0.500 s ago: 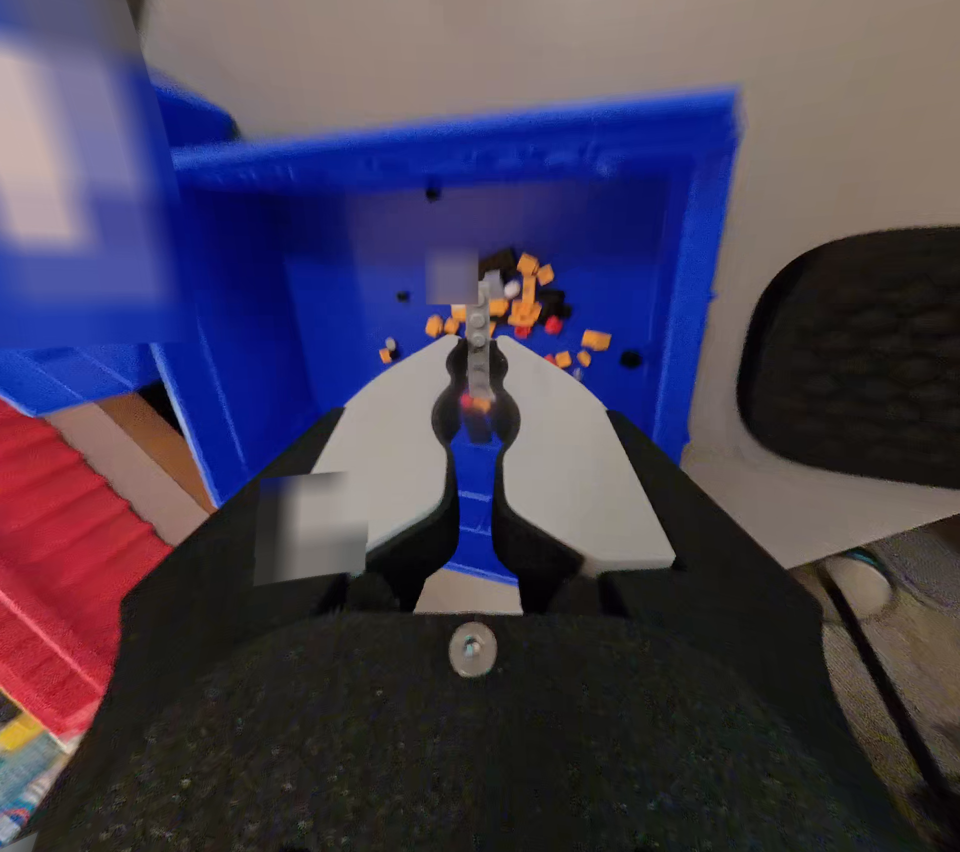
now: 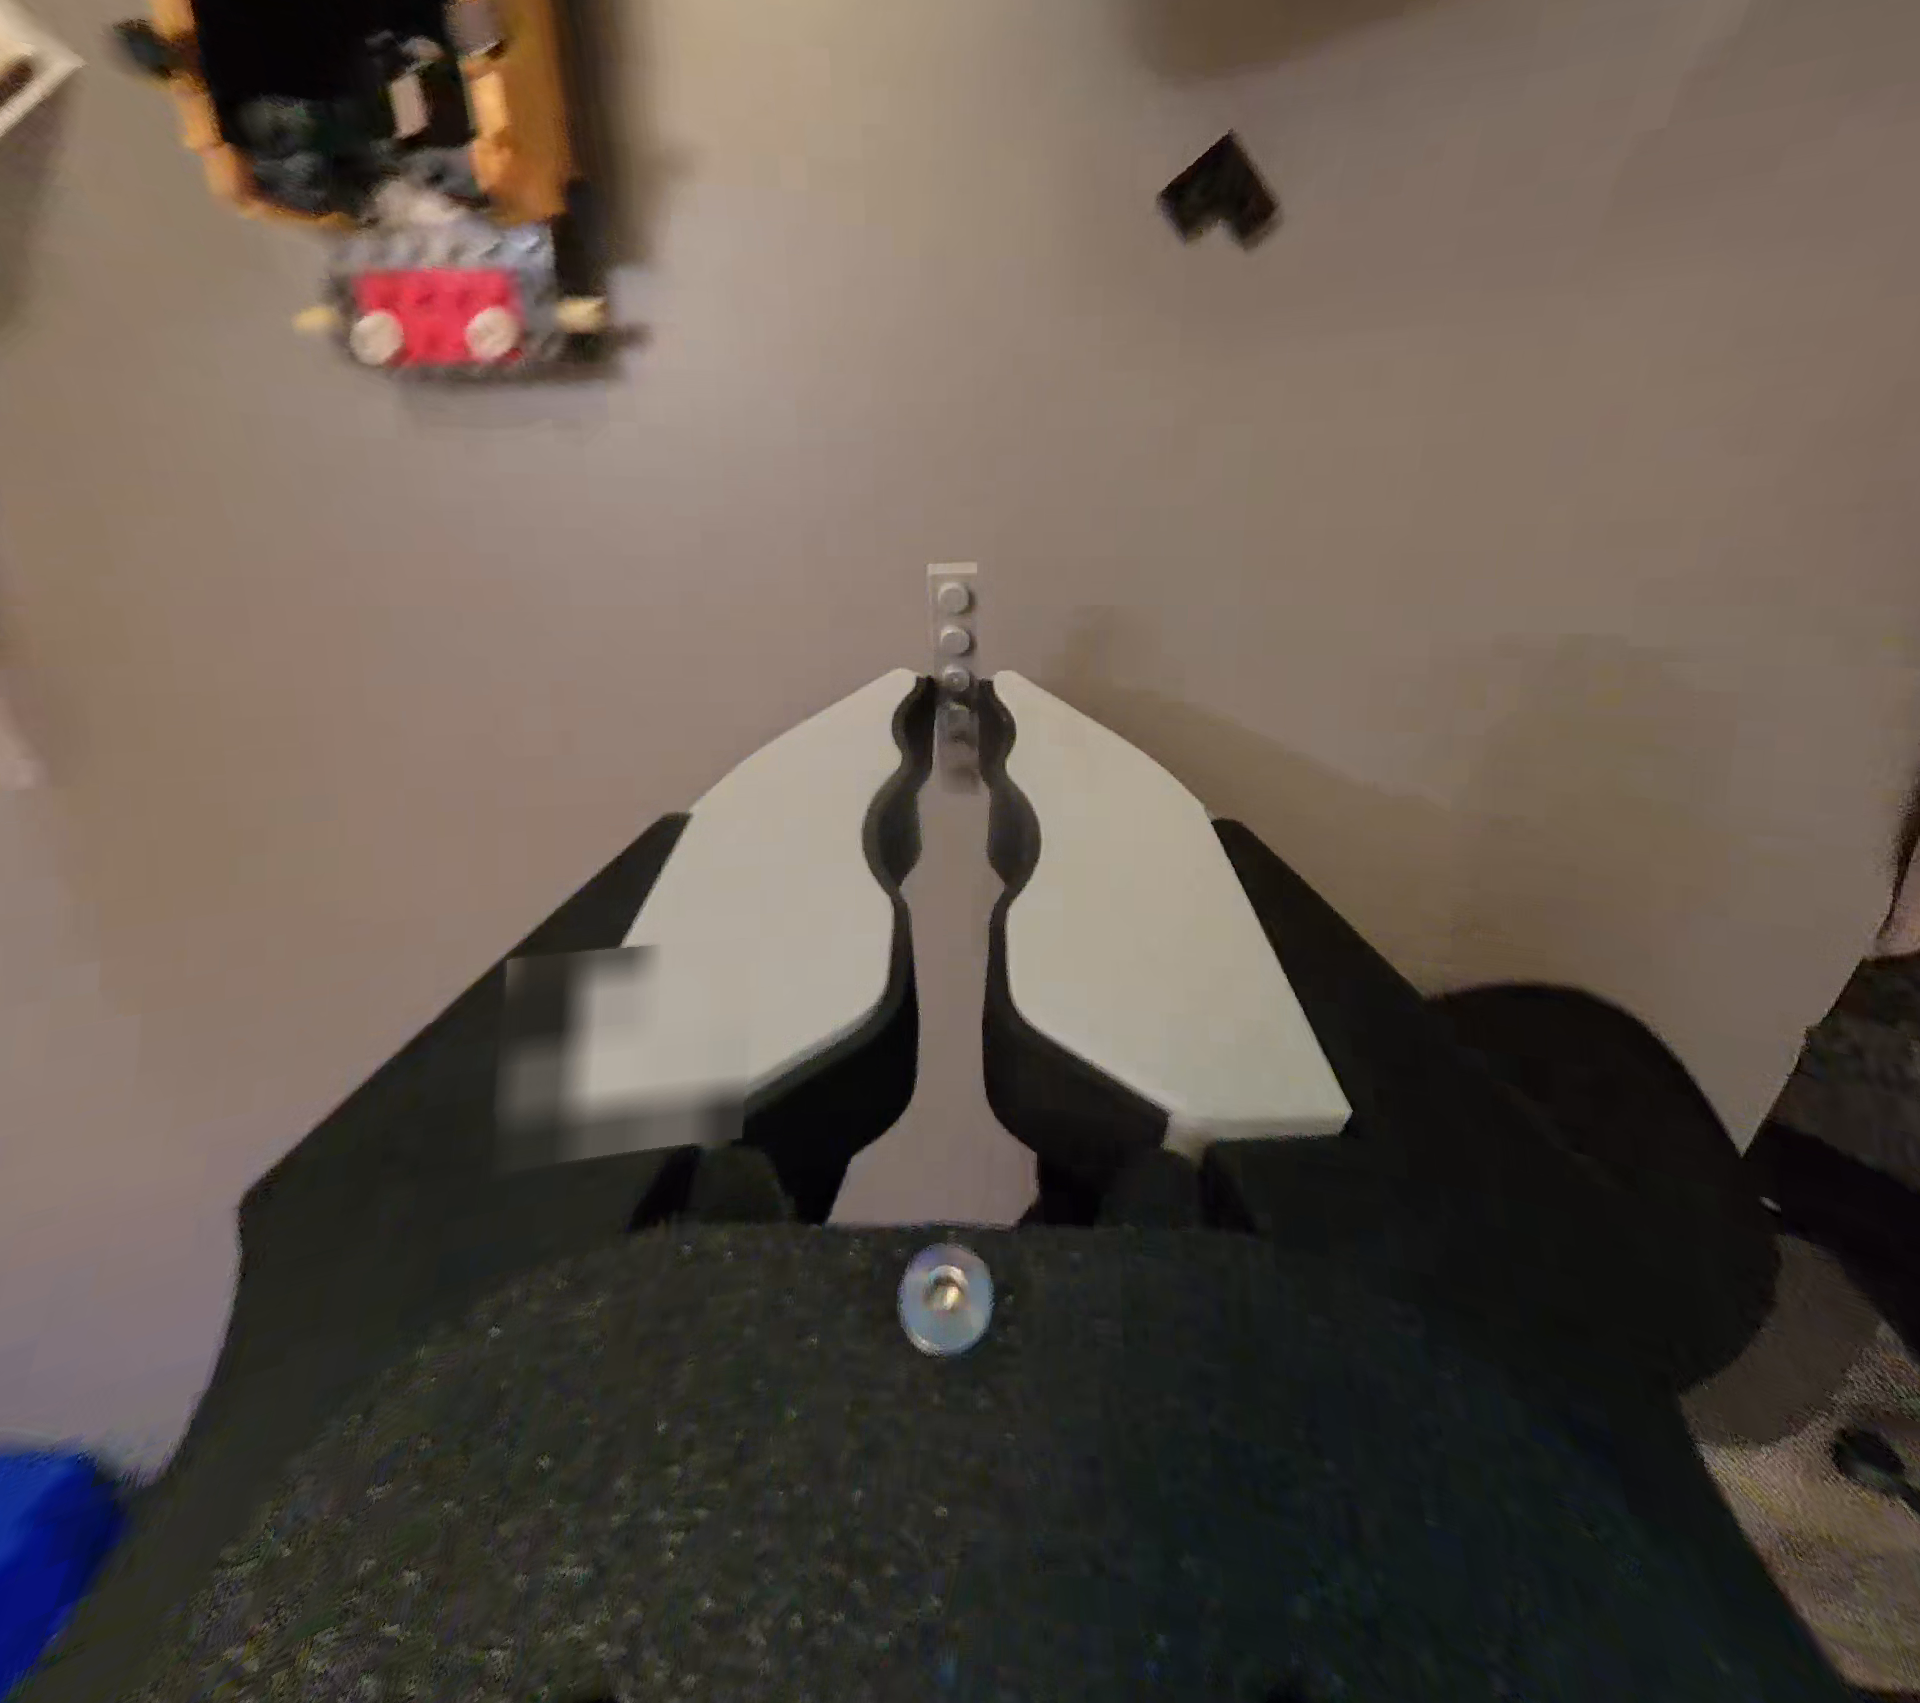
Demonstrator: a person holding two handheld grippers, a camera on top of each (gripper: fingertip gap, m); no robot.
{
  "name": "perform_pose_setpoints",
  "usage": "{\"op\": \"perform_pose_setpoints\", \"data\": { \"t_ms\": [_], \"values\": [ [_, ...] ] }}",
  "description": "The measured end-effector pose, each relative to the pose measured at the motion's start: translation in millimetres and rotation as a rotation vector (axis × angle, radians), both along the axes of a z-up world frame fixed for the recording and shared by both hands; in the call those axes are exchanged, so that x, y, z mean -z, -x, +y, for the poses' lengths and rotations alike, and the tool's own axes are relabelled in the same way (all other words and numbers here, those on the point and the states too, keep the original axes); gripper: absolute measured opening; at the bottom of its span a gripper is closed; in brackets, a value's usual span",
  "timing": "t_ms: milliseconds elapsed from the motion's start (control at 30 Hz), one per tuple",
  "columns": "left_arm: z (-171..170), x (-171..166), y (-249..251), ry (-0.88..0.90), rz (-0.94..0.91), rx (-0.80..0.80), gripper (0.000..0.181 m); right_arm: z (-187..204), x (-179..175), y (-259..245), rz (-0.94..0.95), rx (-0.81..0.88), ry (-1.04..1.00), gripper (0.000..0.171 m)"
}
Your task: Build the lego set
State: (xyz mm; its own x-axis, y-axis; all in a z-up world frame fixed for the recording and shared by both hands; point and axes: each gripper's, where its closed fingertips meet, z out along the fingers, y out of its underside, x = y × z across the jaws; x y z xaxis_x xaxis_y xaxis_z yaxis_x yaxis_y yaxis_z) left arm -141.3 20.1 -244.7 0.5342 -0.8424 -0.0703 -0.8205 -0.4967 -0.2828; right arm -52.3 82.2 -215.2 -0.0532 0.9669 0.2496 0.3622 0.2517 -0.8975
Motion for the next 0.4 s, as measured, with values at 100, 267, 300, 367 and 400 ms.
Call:
{"op": "perform_pose_setpoints", "data": {
  "t_ms": [100, 267, 300, 367, 400],
  "values": [
    [4, 17, -22, 0.044, -0.038, 0.033, 0.007, -1, 1, 0, -0.006, -0.005, 0.004, 0.003],
    [12, 29, -40, 0.060, -0.080, 0.054, 0.007, -3, 4, 1, -0.019, -0.019, 0.011, 0.003],
    [13, 30, -42, 0.061, -0.089, 0.055, 0.007, -3, 5, 1, -0.021, -0.021, 0.012, 0.003],
    [16, 33, -45, 0.058, -0.104, 0.053, 0.007, -3, 6, 1, -0.026, -0.022, 0.015, 0.003],
    [17, 33, -46, 0.053, -0.119, 0.050, 0.007, -3, 6, 1, -0.027, -0.022, 0.017, 0.003]
  ]
}}
